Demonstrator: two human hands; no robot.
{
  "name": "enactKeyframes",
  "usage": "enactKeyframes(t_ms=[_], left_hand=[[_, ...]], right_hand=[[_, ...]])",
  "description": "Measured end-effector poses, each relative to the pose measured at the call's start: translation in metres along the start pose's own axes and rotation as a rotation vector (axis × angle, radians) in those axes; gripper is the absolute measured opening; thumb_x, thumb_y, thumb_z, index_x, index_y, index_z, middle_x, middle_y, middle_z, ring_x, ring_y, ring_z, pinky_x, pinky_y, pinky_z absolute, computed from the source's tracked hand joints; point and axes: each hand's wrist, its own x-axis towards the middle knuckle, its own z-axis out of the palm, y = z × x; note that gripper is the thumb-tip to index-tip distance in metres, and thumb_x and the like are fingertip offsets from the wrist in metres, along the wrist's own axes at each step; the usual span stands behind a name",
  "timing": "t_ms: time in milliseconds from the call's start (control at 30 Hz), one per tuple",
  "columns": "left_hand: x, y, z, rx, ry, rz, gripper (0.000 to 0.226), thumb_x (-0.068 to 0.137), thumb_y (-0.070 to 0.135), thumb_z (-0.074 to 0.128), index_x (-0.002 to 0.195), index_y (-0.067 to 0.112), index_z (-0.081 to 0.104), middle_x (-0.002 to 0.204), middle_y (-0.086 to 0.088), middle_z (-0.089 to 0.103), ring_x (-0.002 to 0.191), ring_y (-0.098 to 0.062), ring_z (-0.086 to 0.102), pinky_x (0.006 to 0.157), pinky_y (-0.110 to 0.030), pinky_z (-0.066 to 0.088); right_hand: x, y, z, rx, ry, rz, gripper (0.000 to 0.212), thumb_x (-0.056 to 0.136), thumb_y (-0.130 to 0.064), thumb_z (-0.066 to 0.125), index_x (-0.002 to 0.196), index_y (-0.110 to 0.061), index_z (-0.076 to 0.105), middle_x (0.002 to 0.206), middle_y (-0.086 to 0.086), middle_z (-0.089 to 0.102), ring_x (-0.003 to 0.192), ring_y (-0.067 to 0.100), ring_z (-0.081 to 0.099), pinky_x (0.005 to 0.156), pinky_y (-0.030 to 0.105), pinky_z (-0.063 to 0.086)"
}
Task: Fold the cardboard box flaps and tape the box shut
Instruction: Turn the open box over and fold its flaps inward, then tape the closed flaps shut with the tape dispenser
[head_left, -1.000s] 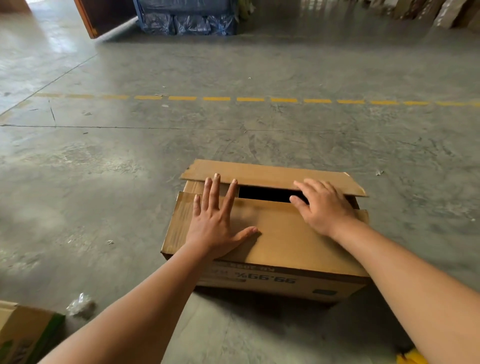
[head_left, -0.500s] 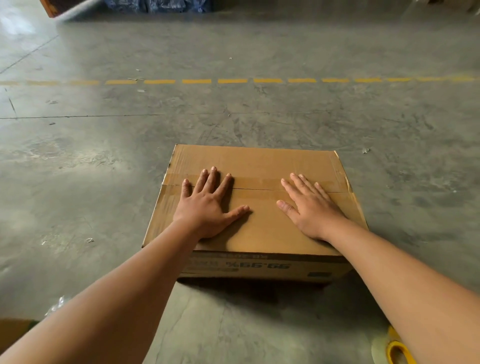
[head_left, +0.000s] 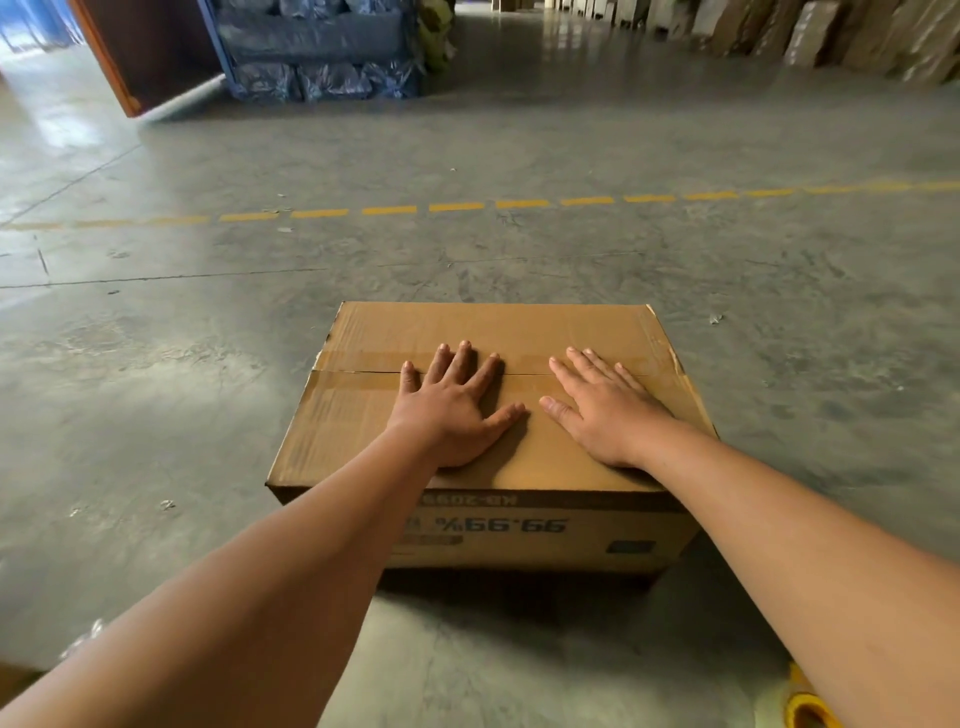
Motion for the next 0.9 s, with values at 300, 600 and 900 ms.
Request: enactKeyframes(t_ms=[300, 600, 900], left_hand=[[0.006, 0.087, 0.009, 0.013, 0.021, 0.138, 0.076, 0.093, 0.075, 0.012, 0.159, 0.038, 0.002, 0.168, 0.001, -0.007, 0.154, -0.023, -0.011, 0.120, -0.059, -0.002], [0.014, 0.089, 0.015, 0.060, 0.021, 0.118, 0.088, 0.083, 0.087, 0.004, 0.158, 0.042, 0.001, 0.168, 0.006, -0.006, 0.154, -0.021, -0.006, 0.121, -0.058, 0.000], [0.011, 0.091, 0.016, 0.064, 0.050, 0.096, 0.087, 0.084, 0.086, 0.006, 0.158, 0.040, 0.006, 0.168, 0.005, -0.002, 0.154, -0.020, -0.004, 0.122, -0.056, 0.001]], right_hand=[[-0.058, 0.056, -0.001, 0.012, 0.051, 0.050, 0.067, 0.101, -0.057, 0.019, 0.159, -0.026, 0.005, 0.167, -0.002, -0.006, 0.152, 0.014, -0.007, 0.122, 0.037, -0.001], [-0.199, 0.181, 0.075, 0.265, 0.087, 0.409, 0.057, 0.099, -0.048, 0.046, 0.148, -0.019, 0.041, 0.148, 0.008, 0.047, 0.133, 0.026, 0.047, 0.106, 0.037, 0.039], [-0.251, 0.208, 0.187, 0.108, -0.451, 0.760, 0.067, 0.083, -0.063, 0.061, 0.120, -0.008, 0.062, 0.120, 0.013, 0.064, 0.108, 0.031, 0.063, 0.076, 0.030, 0.046]])
